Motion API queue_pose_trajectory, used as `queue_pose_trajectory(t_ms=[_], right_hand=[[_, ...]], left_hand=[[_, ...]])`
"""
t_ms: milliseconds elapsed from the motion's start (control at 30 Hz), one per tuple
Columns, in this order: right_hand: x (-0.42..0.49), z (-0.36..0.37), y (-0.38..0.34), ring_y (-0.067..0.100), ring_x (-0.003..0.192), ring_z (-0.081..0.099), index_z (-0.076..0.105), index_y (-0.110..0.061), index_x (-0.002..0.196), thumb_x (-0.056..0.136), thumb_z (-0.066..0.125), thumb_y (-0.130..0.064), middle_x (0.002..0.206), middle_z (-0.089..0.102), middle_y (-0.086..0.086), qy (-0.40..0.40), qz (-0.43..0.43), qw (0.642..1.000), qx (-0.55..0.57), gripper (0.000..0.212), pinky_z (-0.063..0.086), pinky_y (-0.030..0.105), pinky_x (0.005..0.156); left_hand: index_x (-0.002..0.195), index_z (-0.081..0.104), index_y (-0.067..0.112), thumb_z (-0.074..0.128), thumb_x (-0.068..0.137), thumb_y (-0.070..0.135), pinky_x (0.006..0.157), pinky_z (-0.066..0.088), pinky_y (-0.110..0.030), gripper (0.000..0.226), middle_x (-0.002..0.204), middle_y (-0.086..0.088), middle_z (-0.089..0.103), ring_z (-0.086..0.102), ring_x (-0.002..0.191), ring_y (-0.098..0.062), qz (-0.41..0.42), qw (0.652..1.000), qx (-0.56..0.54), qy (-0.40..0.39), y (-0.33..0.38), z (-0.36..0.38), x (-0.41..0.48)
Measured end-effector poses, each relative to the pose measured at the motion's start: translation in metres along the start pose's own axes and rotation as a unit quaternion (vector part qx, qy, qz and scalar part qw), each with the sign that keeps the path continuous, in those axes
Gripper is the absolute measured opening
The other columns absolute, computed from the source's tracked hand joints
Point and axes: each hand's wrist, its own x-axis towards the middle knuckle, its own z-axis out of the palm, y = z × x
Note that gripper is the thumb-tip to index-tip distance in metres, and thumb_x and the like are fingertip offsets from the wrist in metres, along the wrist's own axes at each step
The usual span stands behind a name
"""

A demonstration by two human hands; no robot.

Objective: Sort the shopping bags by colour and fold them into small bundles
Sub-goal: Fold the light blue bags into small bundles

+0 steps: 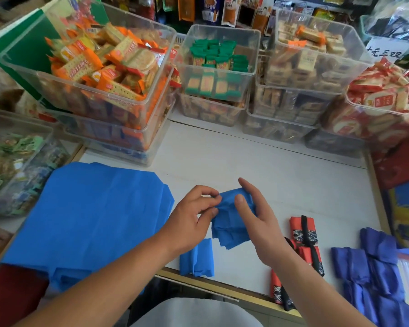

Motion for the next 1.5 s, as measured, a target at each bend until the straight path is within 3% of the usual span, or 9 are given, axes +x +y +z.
queue_pose_trajectory(t_ms=[200, 333, 500, 600, 700, 767, 867, 1100, 1500], right_hand=[[0.006, -0.002, 0.008, 0.004, 0.096, 0.068, 0.064, -0.047, 0.118, 0.098, 0.066, -0.034, 0.112, 0.066, -0.019, 0.07, 0.017, 0.996, -0.051, 0.024, 0.061, 0.027, 0.073], [0.01, -0.007, 0.01, 0.0, 0.093, 0.067, 0.057, -0.051, 0.123, 0.1, 0.061, -0.038, 0.117, 0.062, -0.017, 0.088, 0.03, 0.993, -0.069, 0.026, 0.059, 0.025, 0.073], [0.009, -0.001, 0.01, -0.003, 0.112, 0.054, 0.039, -0.05, 0.144, 0.102, 0.052, -0.047, 0.127, 0.049, -0.027, 0.043, 0.077, 0.994, -0.068, 0.044, 0.048, 0.021, 0.09], [0.01, -0.006, 0.008, 0.017, 0.115, 0.066, 0.037, -0.045, 0.149, 0.104, 0.048, -0.052, 0.136, 0.057, -0.008, 0.005, 0.158, 0.987, 0.042, 0.047, 0.054, 0.04, 0.101], [0.016, -0.022, 0.008, 0.031, 0.097, 0.074, 0.046, -0.035, 0.145, 0.106, 0.047, -0.046, 0.119, 0.072, 0.008, -0.014, 0.165, 0.985, 0.051, 0.041, 0.058, 0.048, 0.09], [0.019, -0.027, 0.015, 0.025, 0.093, 0.073, 0.051, -0.036, 0.141, 0.104, 0.054, -0.036, 0.115, 0.074, 0.001, -0.009, 0.153, 0.988, -0.028, 0.037, 0.056, 0.045, 0.079], [0.02, -0.016, 0.033, 0.009, 0.105, 0.069, 0.055, -0.037, 0.139, 0.1, 0.064, -0.035, 0.128, 0.065, -0.012, -0.039, 0.162, 0.982, -0.083, 0.04, 0.057, 0.038, 0.092], [0.029, 0.03, 0.058, 0.019, 0.116, 0.067, 0.058, -0.022, 0.13, 0.107, 0.052, -0.031, 0.121, 0.071, -0.001, -0.056, 0.178, 0.982, 0.014, 0.025, 0.05, 0.049, 0.106], [0.044, 0.042, 0.084, 0.021, 0.094, 0.074, 0.068, -0.013, 0.114, 0.093, 0.072, -0.012, 0.102, 0.077, 0.006, 0.042, 0.229, 0.972, -0.027, 0.021, 0.061, 0.036, 0.077]], left_hand=[[0.137, 0.063, 0.023, 0.057, 0.102, 0.018, 0.099, 0.053, -0.04, 0.036, 0.144, 0.01, 0.05, 0.056, 0.123, -0.014, 0.041, 0.987, 0.15, -0.029, -0.012, 0.006, -0.005], [0.152, 0.047, 0.02, 0.056, 0.099, 0.026, 0.118, 0.037, -0.035, 0.054, 0.162, 0.001, 0.036, 0.03, 0.15, -0.017, 0.114, 0.959, 0.252, -0.065, -0.007, 0.015, -0.012], [0.164, 0.007, 0.021, 0.057, 0.094, 0.058, 0.127, 0.01, -0.026, 0.093, 0.17, 0.011, -0.007, -0.011, 0.154, -0.001, 0.016, 0.943, 0.297, -0.147, 0.003, 0.031, -0.016], [0.157, 0.029, 0.018, 0.066, 0.095, 0.044, 0.122, 0.03, -0.03, 0.077, 0.169, 0.004, 0.015, 0.013, 0.155, -0.009, 0.012, 0.955, 0.286, -0.083, -0.003, 0.034, -0.009], [0.144, 0.053, 0.022, 0.073, 0.093, 0.029, 0.103, 0.045, -0.02, 0.055, 0.143, 0.011, 0.046, 0.049, 0.126, 0.0, -0.021, 0.989, 0.148, -0.009, -0.017, 0.025, -0.009], [0.128, 0.063, 0.031, 0.072, 0.094, 0.024, 0.089, 0.044, -0.013, 0.036, 0.117, 0.014, 0.051, 0.055, 0.106, 0.0, -0.097, 0.993, 0.064, 0.013, -0.022, 0.016, -0.008], [0.113, 0.061, 0.036, 0.058, 0.102, 0.034, 0.081, 0.048, -0.02, 0.011, 0.103, 0.015, 0.065, 0.063, 0.093, 0.001, -0.214, 0.975, -0.06, -0.014, -0.028, 0.007, -0.002], [0.122, 0.05, 0.039, 0.042, 0.104, 0.053, 0.103, 0.05, -0.04, 0.024, 0.12, 0.012, 0.066, 0.062, 0.114, -0.005, -0.325, 0.927, -0.185, -0.024, -0.049, 0.0, 0.001], [0.13, 0.054, 0.037, 0.043, 0.104, 0.055, 0.1, 0.051, -0.032, 0.032, 0.122, 0.015, 0.067, 0.065, 0.111, -0.002, -0.363, 0.906, -0.206, -0.069, -0.087, -0.009, 0.014]])
